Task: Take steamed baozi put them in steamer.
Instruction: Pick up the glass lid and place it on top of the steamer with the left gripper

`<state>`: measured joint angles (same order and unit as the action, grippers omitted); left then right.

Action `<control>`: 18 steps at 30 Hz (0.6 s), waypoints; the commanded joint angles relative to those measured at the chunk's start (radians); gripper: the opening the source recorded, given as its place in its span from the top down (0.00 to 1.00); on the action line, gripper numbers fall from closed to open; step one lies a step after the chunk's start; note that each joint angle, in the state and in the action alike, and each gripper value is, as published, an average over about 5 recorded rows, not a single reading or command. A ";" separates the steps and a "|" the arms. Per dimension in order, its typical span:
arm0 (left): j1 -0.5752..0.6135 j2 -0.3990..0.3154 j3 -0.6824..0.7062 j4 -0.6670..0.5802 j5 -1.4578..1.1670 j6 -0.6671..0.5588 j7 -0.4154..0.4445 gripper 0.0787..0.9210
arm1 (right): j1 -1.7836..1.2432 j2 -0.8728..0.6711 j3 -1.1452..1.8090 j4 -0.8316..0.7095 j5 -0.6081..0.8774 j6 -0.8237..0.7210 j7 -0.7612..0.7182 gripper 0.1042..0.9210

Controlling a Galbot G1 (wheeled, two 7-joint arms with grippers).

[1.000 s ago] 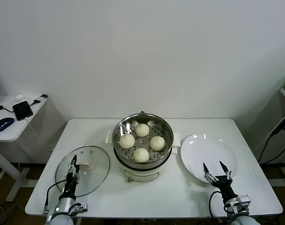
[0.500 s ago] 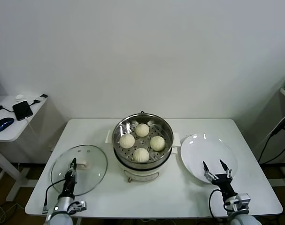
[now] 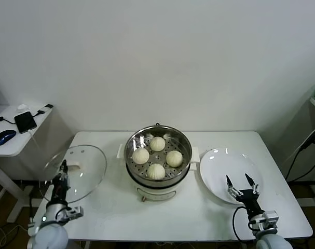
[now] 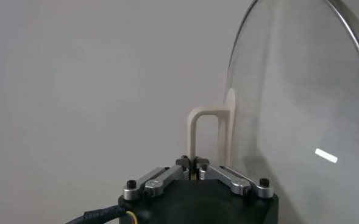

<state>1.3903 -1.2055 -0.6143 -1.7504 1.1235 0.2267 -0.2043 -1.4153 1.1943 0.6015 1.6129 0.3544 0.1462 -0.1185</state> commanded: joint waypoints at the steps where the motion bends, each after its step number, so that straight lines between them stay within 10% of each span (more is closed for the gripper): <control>1: 0.032 0.084 -0.019 -0.309 -0.104 0.196 0.213 0.93 | 0.000 0.003 -0.003 0.008 -0.031 -0.018 0.027 0.12; 8: -0.077 0.089 0.190 -0.445 0.014 0.377 0.283 0.93 | -0.007 0.006 -0.009 -0.004 -0.030 -0.004 0.019 0.12; 18: -0.285 -0.091 0.574 -0.360 0.299 0.526 0.457 0.93 | -0.022 -0.004 -0.020 -0.034 -0.024 0.032 -0.008 0.12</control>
<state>1.2025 -1.2418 -0.2338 -2.0589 1.2998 0.6332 0.1363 -1.4334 1.1942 0.5841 1.5930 0.3318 0.1604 -0.1177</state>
